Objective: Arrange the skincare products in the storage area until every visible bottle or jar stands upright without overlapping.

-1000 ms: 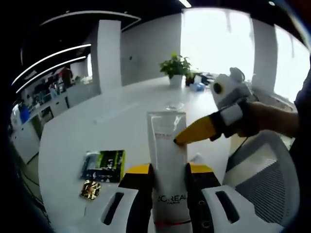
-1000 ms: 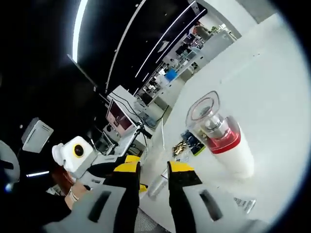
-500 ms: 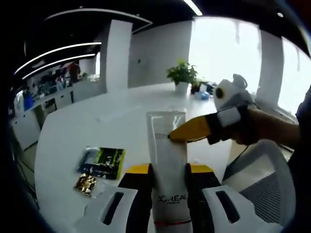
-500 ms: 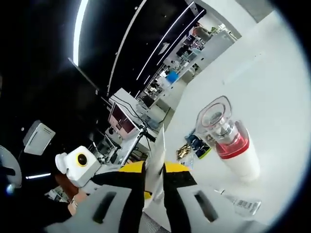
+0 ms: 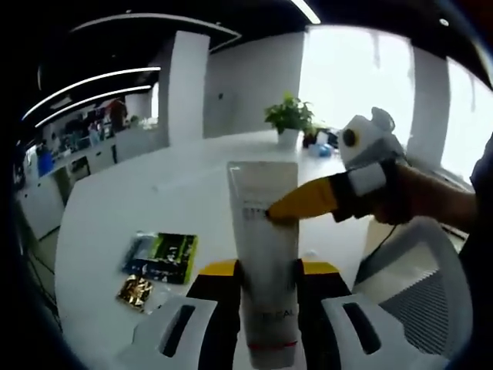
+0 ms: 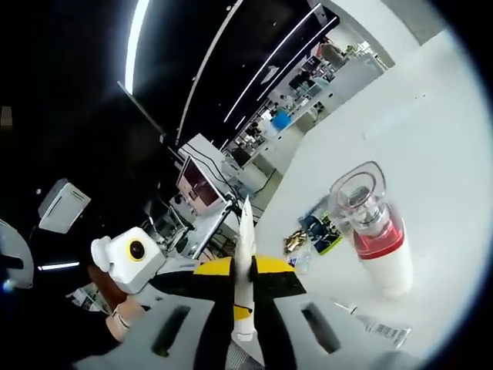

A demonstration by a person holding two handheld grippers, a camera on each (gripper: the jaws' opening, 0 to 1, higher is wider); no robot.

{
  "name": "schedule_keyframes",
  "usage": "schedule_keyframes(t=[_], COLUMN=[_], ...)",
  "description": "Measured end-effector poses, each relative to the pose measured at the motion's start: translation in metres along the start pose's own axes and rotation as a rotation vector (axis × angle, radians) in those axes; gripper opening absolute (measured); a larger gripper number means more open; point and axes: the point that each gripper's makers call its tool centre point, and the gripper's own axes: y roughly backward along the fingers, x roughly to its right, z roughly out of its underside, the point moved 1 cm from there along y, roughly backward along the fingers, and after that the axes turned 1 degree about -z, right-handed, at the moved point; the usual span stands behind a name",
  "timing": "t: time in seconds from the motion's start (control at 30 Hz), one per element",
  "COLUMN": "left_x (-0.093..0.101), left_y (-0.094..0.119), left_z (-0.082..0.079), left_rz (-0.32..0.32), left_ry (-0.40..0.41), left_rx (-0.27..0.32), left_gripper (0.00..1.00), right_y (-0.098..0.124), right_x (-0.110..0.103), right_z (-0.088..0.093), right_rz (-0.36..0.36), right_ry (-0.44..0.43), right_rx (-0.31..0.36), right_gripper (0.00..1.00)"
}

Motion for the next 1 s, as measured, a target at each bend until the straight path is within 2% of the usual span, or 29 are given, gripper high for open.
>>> schedule_keyframes(t=[0.27, 0.43, 0.6, 0.93, 1.0], left_x=[-0.001, -0.002, -0.003, -0.003, -0.002], left_y=[-0.001, 0.000, -0.002, 0.000, -0.001], left_z=[0.008, 0.007, 0.008, 0.018, 0.023], left_rz=[0.002, 0.009, 0.018, 0.072, 0.103], left_ry=[0.003, 0.005, -0.001, -0.035, -0.029], left_rx=[-0.021, -0.020, -0.030, -0.052, -0.070], left_gripper=[0.24, 0.24, 0.24, 0.24, 0.24], right_y=[-0.003, -0.004, -0.007, -0.010, -0.010], right_x=[-0.006, -0.010, -0.012, -0.013, -0.011], right_z=[0.006, 0.004, 0.005, 0.014, 0.017], right_rz=[-0.009, -0.033, -0.050, -0.070, -0.072], right_ry=[0.152, 0.232, 0.344, 0.401, 0.411], right_rx=[-0.053, -0.062, -0.104, -0.138, -0.151], right_gripper=[0.05, 0.05, 0.04, 0.04, 0.04])
